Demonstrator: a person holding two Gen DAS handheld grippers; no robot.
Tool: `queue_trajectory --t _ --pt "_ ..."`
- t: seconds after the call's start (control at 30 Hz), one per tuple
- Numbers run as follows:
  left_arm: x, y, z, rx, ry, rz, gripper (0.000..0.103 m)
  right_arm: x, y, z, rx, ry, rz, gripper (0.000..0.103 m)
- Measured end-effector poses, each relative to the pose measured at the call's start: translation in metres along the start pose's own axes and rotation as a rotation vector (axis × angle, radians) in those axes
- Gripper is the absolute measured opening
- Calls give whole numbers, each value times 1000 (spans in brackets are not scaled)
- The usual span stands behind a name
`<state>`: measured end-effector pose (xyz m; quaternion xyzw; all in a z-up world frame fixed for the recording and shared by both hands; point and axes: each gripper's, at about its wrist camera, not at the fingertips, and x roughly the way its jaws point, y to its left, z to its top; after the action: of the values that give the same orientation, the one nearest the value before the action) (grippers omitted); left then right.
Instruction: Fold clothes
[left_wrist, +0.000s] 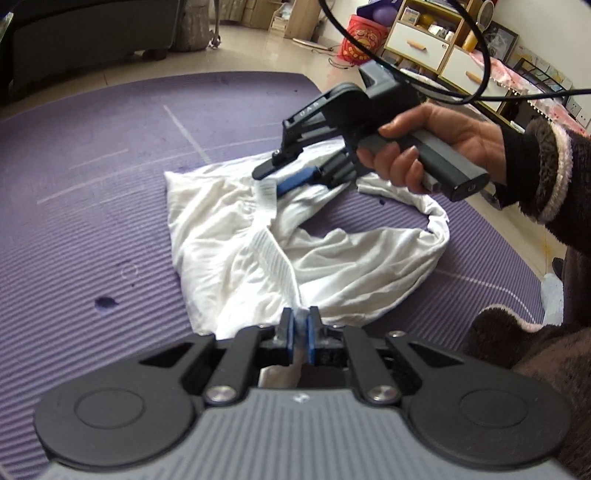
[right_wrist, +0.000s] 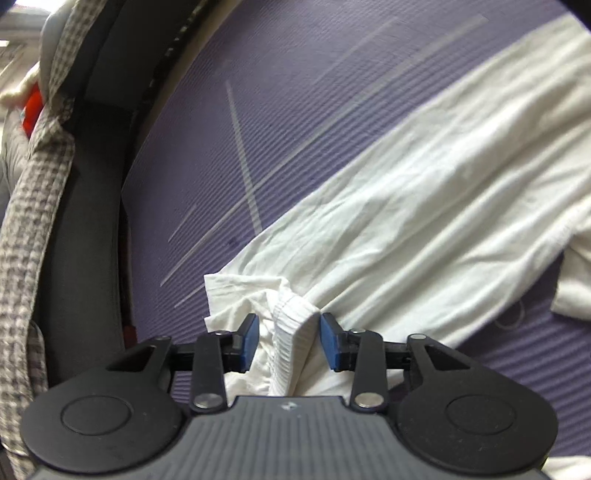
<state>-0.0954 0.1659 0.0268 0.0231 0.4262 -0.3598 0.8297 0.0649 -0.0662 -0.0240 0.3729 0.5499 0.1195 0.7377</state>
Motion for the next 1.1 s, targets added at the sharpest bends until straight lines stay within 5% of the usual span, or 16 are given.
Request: queue_trajectory --t 0.23,0.53,0.73,1.1 --pt "-17 8 -12 -50 -56 16 8 -17 45 4 -120 -5 78 1" --pt "-60 41 -46 -233 -231 151 7 0 116 7 -206 -2 104 1" --pt "-84 70 -66 -351 -286 271 5 49 177 -6 -294 24 118 1" --pt "-95 112 -92 -496 -249 439 5 138 248 -33 -383 93 116 1"
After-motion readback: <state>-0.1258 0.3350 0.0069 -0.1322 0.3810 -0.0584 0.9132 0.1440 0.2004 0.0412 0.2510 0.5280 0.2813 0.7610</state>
